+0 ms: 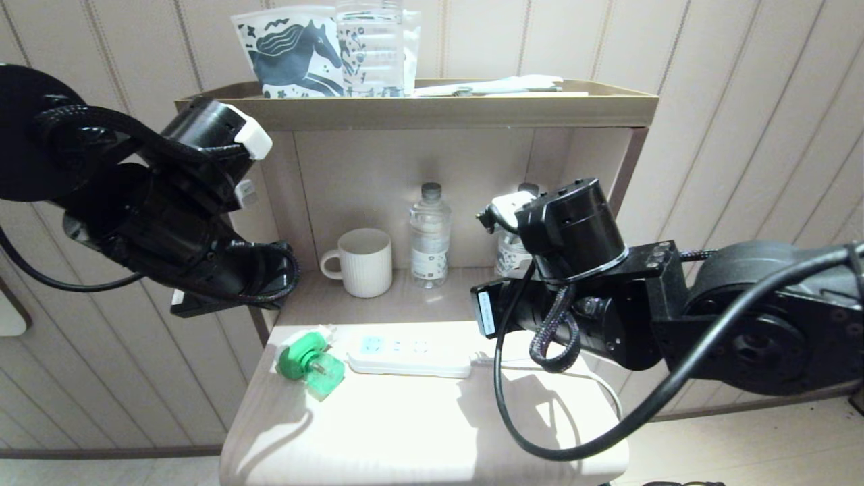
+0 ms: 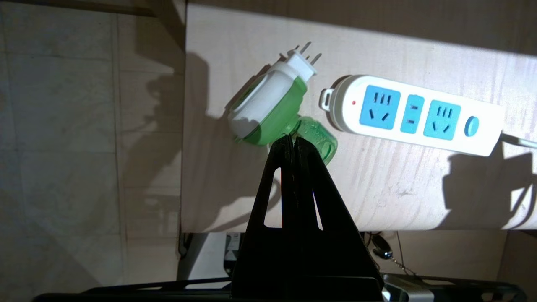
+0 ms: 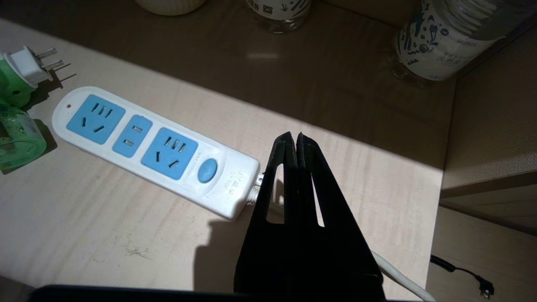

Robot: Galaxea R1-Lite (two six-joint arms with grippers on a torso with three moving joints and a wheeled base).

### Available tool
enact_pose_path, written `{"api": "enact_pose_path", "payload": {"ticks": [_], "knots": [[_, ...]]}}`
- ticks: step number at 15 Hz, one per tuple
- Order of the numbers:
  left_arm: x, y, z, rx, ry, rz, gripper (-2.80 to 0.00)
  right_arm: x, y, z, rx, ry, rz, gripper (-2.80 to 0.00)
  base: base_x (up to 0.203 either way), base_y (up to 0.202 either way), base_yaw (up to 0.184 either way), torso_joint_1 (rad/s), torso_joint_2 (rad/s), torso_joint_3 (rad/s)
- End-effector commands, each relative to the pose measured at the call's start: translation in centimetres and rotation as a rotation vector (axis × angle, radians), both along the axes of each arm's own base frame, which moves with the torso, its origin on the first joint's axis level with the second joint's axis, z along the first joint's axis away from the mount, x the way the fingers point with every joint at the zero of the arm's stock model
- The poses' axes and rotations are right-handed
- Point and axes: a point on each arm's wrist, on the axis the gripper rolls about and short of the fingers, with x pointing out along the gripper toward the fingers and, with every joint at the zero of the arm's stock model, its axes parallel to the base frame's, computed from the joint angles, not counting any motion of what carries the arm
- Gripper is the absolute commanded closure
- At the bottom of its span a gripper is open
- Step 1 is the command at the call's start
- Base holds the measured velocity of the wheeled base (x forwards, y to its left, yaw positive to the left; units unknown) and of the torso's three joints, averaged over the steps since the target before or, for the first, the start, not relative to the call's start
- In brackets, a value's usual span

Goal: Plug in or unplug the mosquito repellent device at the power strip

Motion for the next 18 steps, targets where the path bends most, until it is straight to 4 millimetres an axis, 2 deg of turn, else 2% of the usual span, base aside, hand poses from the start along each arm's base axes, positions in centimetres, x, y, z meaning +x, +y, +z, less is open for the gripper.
{"api": "enact_pose_path", "payload": {"ticks": [1, 4, 6, 7, 10, 12, 14, 15, 18], "knots": [[-2.0, 1.1, 1.3, -0.009, -0.034, 0.006, 0.0, -0.6, -0.6, 0.7, 0.009, -0.009, -0.004, 0.0, 0.0, 0.0, 0.0, 0.0, 0.0, 0.0], [-5.8, 3.9, 2.3, 0.069, -0.099, 0.051, 0.0, -2.9, -3.2, 2.3, 0.002, -0.004, -0.023, 0.0, 0.0, 0.0, 0.0, 0.0, 0.0, 0.0], [-6.9, 5.1, 2.0, 0.132, -0.114, 0.091, 0.0, -3.3, -4.3, 2.0, -0.029, 0.014, -0.056, 0.0, 0.0, 0.0, 0.0, 0.0, 0.0, 0.0], [-8.3, 6.2, 2.4, 0.143, -0.137, 0.119, 0.0, -3.9, -5.7, 1.9, -0.039, 0.015, -0.088, 0.0, 0.0, 0.0, 0.0, 0.0, 0.0, 0.0], [-14.1, 10.1, 3.8, 0.144, -0.213, 0.238, 0.0, -6.9, -10.9, 2.0, -0.037, -0.003, -0.198, 0.0, 0.0, 0.0, 0.0, 0.0, 0.0, 0.0], [-18.3, 12.2, 4.0, 0.14, -0.251, 0.316, 0.0, -9.4, -14.0, 2.2, -0.031, -0.02, -0.263, 0.0, 0.0, 0.0, 0.0, 0.0, 0.0, 0.0], [-22.3, 13.5, 3.3, 0.127, -0.31, 0.367, 0.0, -12.2, -16.6, 2.5, -0.029, -0.066, -0.32, 0.0, 0.0, 0.0, 0.0, 0.0, 0.0, 0.0], [-23.5, 13.9, 2.7, 0.13, -0.323, 0.388, 0.0, -13.1, -17.4, 2.1, -0.046, -0.076, -0.347, 0.0, 0.0, 0.0, 0.0, 0.0, 0.0, 0.0], [-29.1, 15.3, 0.3, 0.145, -0.495, 0.468, 0.0, -16.9, -19.8, 2.2, -0.063, -0.201, -0.453, 0.0, 0.0, 0.0, 0.0, 0.0, 0.0, 0.0]]}}
